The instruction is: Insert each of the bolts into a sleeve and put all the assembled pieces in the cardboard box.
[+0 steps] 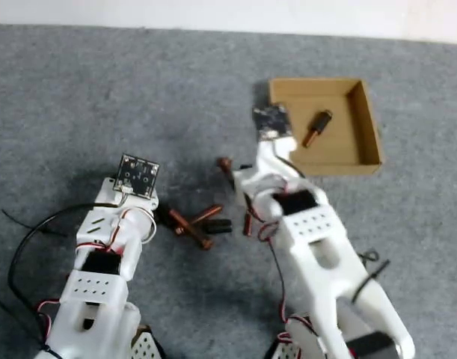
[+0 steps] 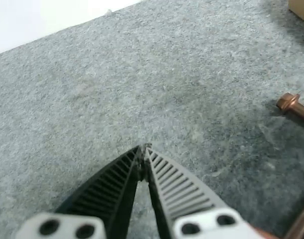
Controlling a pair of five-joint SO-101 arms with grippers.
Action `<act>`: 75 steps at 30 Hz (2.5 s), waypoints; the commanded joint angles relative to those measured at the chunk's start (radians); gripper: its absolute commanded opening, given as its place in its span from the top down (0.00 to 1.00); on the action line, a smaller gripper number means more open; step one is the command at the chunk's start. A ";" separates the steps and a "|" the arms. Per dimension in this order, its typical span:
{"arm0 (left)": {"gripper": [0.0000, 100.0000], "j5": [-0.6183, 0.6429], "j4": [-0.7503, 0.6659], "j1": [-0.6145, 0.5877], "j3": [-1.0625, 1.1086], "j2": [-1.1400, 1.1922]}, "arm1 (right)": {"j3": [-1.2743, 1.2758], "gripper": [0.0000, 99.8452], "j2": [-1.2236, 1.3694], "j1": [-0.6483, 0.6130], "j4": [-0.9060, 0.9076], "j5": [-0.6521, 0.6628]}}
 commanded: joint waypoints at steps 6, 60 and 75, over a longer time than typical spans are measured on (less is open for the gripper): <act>0.99 0.014 -0.018 -0.010 -0.062 0.005 | 0.206 1.00 -0.329 0.136 -0.042 0.002; 0.96 0.483 0.336 0.326 -1.052 0.958 | 0.742 1.00 -1.277 0.257 0.085 0.051; 0.83 0.743 0.594 0.495 -1.242 1.070 | 0.742 1.00 -1.277 0.259 0.085 0.052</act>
